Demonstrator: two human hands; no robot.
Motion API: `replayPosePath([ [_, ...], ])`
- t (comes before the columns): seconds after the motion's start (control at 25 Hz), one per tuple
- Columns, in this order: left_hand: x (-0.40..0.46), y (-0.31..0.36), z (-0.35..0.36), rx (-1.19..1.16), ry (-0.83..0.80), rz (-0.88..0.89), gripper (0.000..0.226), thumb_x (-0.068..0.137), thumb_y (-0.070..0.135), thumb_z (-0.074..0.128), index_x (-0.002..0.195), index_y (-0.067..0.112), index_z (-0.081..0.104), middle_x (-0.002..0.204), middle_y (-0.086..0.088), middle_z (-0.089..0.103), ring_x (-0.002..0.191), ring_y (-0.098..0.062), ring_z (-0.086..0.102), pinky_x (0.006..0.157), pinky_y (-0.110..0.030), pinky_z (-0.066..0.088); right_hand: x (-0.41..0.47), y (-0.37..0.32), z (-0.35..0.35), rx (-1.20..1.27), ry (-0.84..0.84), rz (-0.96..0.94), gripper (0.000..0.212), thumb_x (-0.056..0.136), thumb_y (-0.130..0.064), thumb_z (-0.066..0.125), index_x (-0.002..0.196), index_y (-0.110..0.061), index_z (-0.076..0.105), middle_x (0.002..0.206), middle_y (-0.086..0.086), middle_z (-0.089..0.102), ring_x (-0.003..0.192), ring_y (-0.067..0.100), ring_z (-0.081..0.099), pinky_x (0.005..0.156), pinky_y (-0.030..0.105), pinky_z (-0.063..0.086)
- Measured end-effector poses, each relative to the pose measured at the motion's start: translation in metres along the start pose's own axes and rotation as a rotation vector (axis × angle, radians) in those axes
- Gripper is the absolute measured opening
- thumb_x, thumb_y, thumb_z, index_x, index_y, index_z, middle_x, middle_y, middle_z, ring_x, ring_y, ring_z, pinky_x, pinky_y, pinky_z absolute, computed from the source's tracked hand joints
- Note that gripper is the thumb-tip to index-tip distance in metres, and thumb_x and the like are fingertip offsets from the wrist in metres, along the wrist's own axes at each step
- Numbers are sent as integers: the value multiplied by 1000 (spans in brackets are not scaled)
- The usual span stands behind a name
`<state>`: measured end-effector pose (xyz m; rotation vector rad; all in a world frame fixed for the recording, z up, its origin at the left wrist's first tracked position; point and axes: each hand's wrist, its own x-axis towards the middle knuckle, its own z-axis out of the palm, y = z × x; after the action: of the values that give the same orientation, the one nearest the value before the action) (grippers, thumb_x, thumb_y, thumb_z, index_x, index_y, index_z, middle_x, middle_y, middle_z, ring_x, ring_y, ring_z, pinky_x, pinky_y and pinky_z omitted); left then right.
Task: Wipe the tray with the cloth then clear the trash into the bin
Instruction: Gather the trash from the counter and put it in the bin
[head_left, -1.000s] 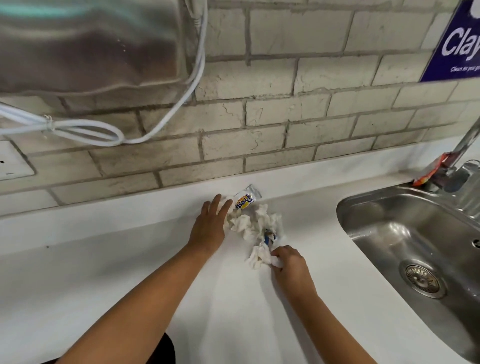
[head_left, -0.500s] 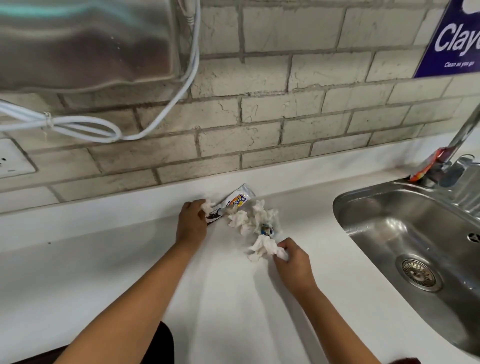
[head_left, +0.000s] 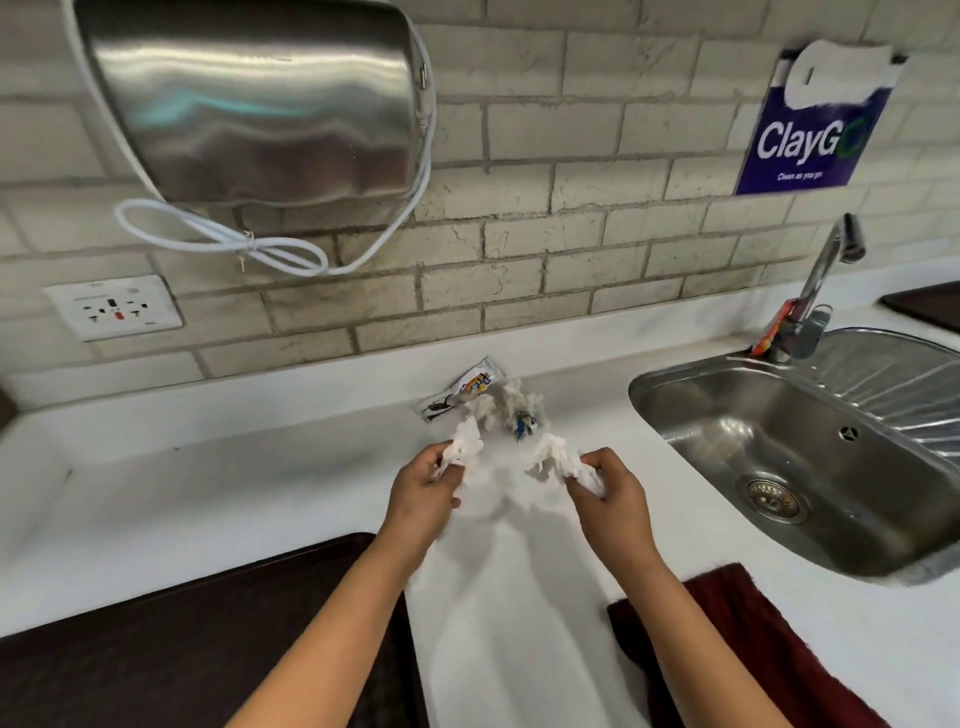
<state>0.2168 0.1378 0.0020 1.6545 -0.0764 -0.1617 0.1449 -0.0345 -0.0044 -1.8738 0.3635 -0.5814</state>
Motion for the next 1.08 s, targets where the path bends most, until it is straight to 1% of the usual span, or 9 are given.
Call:
replayPosePath([
  [0.12, -55, 12, -8, -47, -39, -18, 22, 92, 1, 49, 104, 17, 59, 84, 4, 58, 68, -9, 53, 63, -23, 45, -43, -17, -13, 30, 36, 11, 23, 83, -2, 59, 71, -19, 50, 63, -3, 49, 54, 7, 40, 47, 13, 32],
  [0.24, -115, 17, -21, -70, -80, -2, 21, 92, 2, 49, 99, 19, 60, 81, 7, 58, 65, -7, 52, 61, -20, 45, -106, -27, -22, 47, 68, 59, 17, 82, -4, 59, 72, -15, 52, 57, -6, 45, 46, 3, 37, 44, 12, 29],
  [0.52, -222, -9, -30, -17, -209, -29, 23, 90, 1, 52, 104, 14, 64, 77, 6, 63, 65, -4, 56, 62, -18, 48, -235, -18, -44, 92, 111, 88, 19, 78, 3, 59, 70, -12, 53, 60, -2, 49, 48, 1, 40, 45, 12, 31],
  [0.64, -258, -28, -21, 27, -282, -45, 24, 88, -2, 51, 100, 15, 63, 75, 7, 62, 56, 6, 56, 60, -16, 50, -271, 5, -63, 171, 176, 149, 8, 65, -9, 57, 67, -15, 51, 61, -13, 54, 51, -2, 44, 49, 12, 34],
  [0.76, -287, -52, -10, 43, -316, -102, 28, 85, -7, 50, 99, 15, 62, 74, 5, 60, 58, 0, 56, 61, -18, 49, -299, 33, -80, 130, 178, 204, 6, 59, -11, 51, 63, -15, 50, 52, -11, 48, 46, -1, 39, 45, 13, 30],
  [0.84, -304, -73, 1, 63, -345, -156, 29, 85, -6, 50, 94, 18, 63, 76, 3, 61, 68, -11, 57, 65, -23, 49, -318, 55, -90, 100, 156, 241, 5, 60, -9, 51, 63, -13, 50, 53, -10, 45, 46, 0, 38, 44, 13, 29],
  [0.92, -322, -97, 13, 81, -382, -222, 28, 86, -3, 53, 92, 22, 62, 80, 6, 63, 75, -11, 58, 71, -26, 50, -336, 78, -101, 68, 126, 309, 6, 65, -7, 54, 63, -13, 51, 56, -5, 46, 49, 3, 40, 46, 16, 33],
  [1.0, -338, -126, 26, 130, -378, -294, 28, 87, 0, 55, 93, 26, 63, 84, 8, 64, 78, -9, 59, 79, -29, 50, -352, 105, -110, 25, 108, 390, 17, 73, 1, 58, 64, -12, 51, 60, 3, 47, 54, 12, 42, 50, 24, 36],
  [1.08, -353, -156, 36, 160, -333, -394, 26, 87, 2, 56, 92, 25, 63, 87, 3, 65, 81, -14, 60, 82, -33, 50, -368, 127, -117, -13, 95, 494, 22, 74, 5, 57, 65, -13, 51, 63, 5, 49, 56, 15, 44, 50, 23, 38],
])
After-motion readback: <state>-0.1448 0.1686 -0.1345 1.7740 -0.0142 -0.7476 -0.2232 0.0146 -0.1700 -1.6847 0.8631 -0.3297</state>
